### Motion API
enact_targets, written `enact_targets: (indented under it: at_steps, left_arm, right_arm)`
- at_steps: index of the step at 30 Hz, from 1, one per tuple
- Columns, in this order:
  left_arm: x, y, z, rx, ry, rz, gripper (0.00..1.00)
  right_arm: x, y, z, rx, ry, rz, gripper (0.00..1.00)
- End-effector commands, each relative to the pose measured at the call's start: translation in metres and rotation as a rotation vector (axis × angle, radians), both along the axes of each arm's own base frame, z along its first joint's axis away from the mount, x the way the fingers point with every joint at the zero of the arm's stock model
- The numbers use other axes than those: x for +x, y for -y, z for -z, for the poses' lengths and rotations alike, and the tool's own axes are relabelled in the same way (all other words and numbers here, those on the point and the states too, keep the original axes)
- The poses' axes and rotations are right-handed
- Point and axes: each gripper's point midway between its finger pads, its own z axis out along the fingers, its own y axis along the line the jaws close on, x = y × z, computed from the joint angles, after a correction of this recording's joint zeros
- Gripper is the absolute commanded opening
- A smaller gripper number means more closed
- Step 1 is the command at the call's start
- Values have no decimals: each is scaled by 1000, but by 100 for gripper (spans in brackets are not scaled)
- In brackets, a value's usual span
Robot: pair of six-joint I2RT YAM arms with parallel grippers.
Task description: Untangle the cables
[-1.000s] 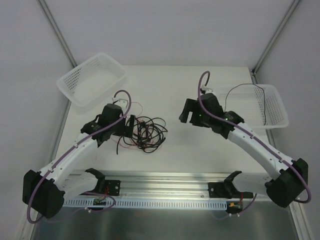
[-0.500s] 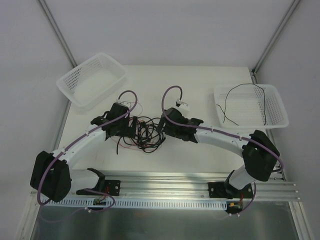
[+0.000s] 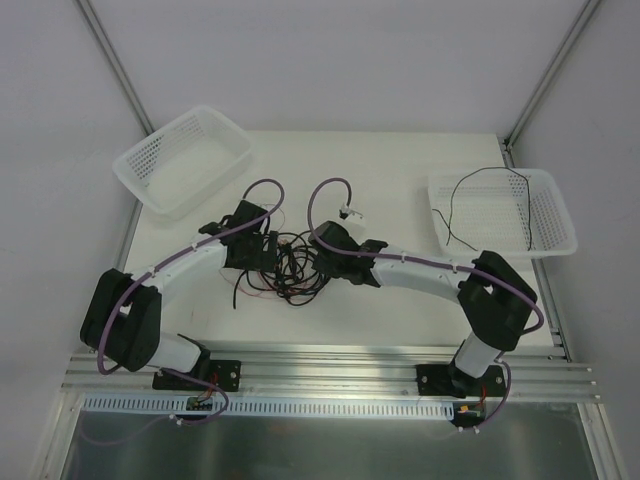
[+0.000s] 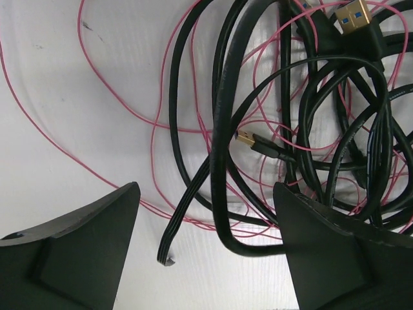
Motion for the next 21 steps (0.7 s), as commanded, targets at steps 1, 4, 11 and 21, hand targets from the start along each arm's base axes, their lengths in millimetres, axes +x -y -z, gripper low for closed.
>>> enact_targets:
  at_steps: [1, 4, 11, 21]
  left_arm:
    - [16, -3, -5, 3, 31, -51, 84]
    - [20, -8, 5, 32, -1, -73, 79]
    - [28, -29, 21, 87, -46, -139, 51]
    - [26, -47, 28, 167, -66, -170, 18]
  right_arm:
    - [2, -15, -30, 71, 46, -20, 20]
    - [-6, -13, -49, 69, 70, -66, 4]
    - [-24, 3, -134, 73, 209, -237, 1]
    - [-56, 60, -258, 61, 460, -418, 1]
